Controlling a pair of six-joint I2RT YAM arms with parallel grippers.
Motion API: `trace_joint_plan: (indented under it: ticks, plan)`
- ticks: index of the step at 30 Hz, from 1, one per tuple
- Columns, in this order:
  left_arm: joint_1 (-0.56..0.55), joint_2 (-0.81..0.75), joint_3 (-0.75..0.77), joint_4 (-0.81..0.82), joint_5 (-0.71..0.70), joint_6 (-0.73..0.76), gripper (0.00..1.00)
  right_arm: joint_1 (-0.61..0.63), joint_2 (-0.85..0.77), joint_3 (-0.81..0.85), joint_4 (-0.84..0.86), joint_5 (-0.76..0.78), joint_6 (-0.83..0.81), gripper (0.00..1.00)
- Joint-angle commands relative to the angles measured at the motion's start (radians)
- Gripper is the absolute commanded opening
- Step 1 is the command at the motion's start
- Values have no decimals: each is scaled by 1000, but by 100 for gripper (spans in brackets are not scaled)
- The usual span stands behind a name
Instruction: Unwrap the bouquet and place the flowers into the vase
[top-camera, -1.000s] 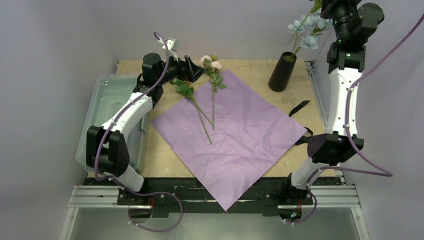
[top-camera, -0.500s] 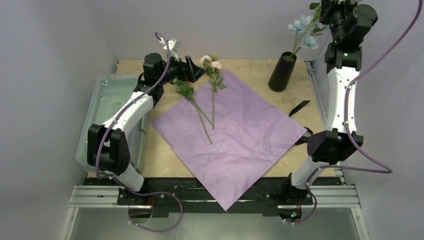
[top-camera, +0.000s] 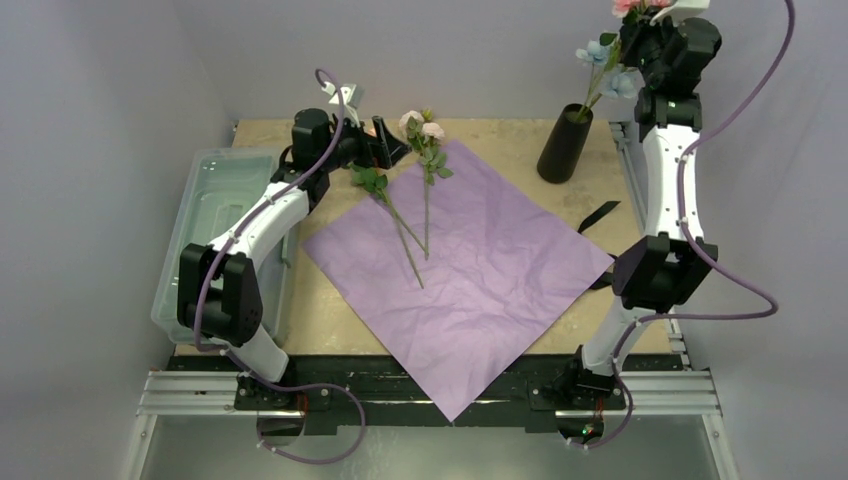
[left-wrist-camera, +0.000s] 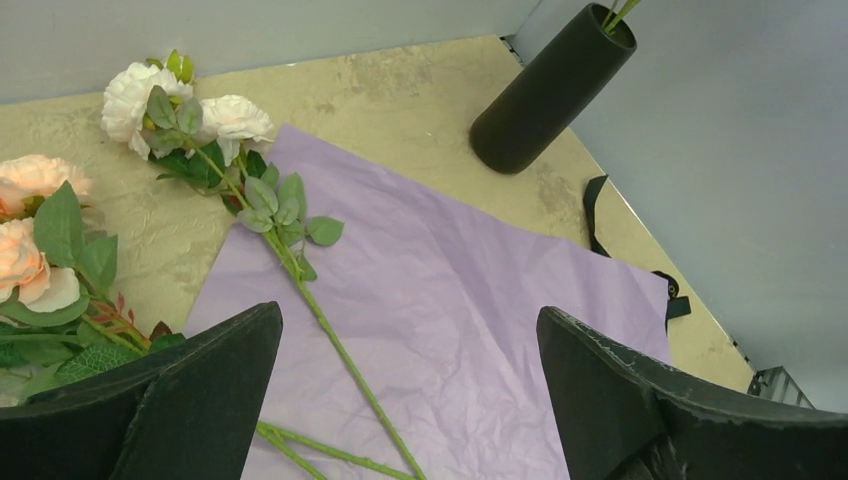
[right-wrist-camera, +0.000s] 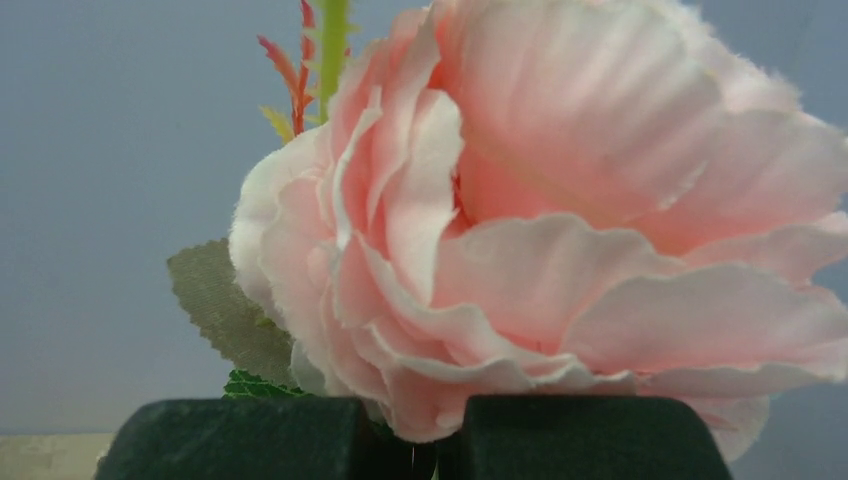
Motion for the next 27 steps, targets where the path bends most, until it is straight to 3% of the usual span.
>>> trace_joint_plan:
  ticks: [1,5,13,27]
  plan:
    - [-1,-5,24,-19,-23,27,100,29,40,-7,-2,-21,-11,1]
    - [-1,5,24,-59,-40,31,100,56,80,1,-18,-15,-35,13]
    - [1,22,32,-150,-123,11,100,91,109,13,-22,1,-68,54]
    - [71,-19,-52,-201,-252,-111,100,91,30,-19,-45,-23,-37,90]
